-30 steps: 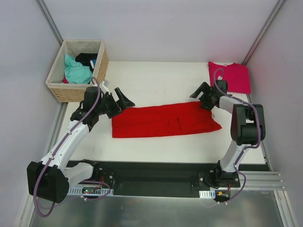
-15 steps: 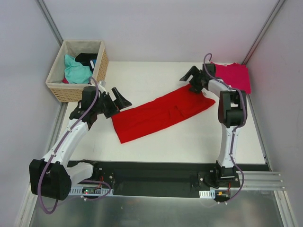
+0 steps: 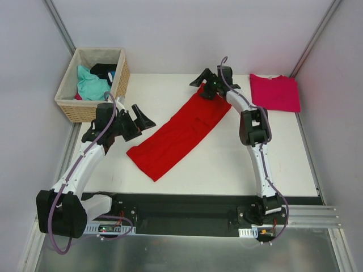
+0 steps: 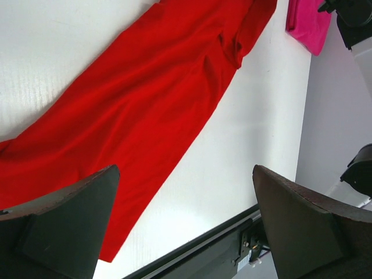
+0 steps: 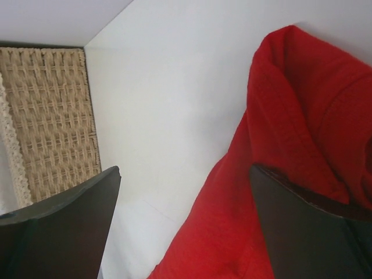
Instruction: Fold and stack the t-shirts
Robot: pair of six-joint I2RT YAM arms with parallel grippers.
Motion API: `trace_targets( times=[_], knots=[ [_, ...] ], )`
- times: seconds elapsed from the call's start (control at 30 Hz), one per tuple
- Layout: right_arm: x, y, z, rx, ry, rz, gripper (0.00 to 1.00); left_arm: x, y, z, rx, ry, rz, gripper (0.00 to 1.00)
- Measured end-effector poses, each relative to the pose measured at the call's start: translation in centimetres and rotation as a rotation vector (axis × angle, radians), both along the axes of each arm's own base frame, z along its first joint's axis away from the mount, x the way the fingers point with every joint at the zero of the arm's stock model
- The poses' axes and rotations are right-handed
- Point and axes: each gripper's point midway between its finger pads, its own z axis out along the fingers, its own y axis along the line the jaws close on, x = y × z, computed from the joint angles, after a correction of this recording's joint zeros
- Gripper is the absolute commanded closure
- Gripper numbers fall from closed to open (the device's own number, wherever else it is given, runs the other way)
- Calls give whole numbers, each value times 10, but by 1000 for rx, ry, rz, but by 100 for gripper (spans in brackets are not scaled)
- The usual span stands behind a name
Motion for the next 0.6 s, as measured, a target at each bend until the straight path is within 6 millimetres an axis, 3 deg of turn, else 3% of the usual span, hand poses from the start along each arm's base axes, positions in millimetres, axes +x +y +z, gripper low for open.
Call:
trace_targets(
  times=[0.17, 0.27, 0.33, 0.4, 0.47, 0.53, 0.6],
  knots=[
    [3, 4, 15, 44, -49, 20, 3, -1, -1, 1, -4, -7, -15, 1],
    [-21, -19, 31, 5, -39, 6, 3, -2, -1, 5, -2, -23, -26, 1],
    [-49, -43, 59, -37, -51, -10, 4, -3, -4, 14, -13, -42, -47, 1],
    [-79, -66, 115, -59, -136, -31, 3, -3, -7, 21, -30, -60, -69, 1],
    [-114, -88, 183, -70, -268, -56, 4, -5, -11, 23, -45, -64, -89, 1],
    [-154, -105, 256, -75, -444, -81, 3, -9, -13, 13, -58, -45, -107, 1],
    [-197, -114, 309, -74, -592, -91, 3, -21, -15, -10, -68, 10, -123, 1]
  ],
)
